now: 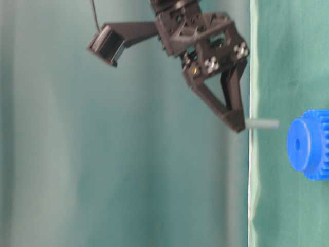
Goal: Insert the shaft placed at a random location into the center hole of the medium gear at another random location.
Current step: 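Carry the shaft left over the blue gear's center hole, then lower the shaft into the gear's center hole with the right gripper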
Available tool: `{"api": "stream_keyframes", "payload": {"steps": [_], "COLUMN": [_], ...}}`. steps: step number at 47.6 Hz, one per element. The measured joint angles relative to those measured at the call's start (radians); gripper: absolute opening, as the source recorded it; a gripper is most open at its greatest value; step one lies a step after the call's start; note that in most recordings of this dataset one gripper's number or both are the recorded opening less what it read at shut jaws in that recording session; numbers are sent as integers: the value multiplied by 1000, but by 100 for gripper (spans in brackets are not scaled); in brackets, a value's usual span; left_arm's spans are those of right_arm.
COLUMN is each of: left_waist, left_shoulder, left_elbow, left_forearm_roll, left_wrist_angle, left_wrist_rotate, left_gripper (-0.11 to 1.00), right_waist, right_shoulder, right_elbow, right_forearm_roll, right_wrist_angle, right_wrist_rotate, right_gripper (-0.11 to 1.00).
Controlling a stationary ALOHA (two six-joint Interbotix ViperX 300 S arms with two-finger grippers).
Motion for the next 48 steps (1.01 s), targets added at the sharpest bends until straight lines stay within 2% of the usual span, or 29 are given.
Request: {"api": "stream_keyframes", "payload": {"steps": [14,33,48], "left_waist": [0,0,0], "left_shoulder": [0,2,0], "left_elbow": [2,0,2], "left_forearm_roll": [-2,-2,0], "left_wrist_angle": [3,8,8], "left_wrist_rotate": [0,0,0], "left_gripper": [0,0,0], "right_waist": [21,23,25], "right_shoulder": [31,41,100], "right_elbow": [-52,-60,-72], "right_forearm_roll": [0,0,0], "right_wrist_angle": [26,25,23], "right_wrist_rotate": [-2,0,0], "right_gripper": [13,13,13]}}
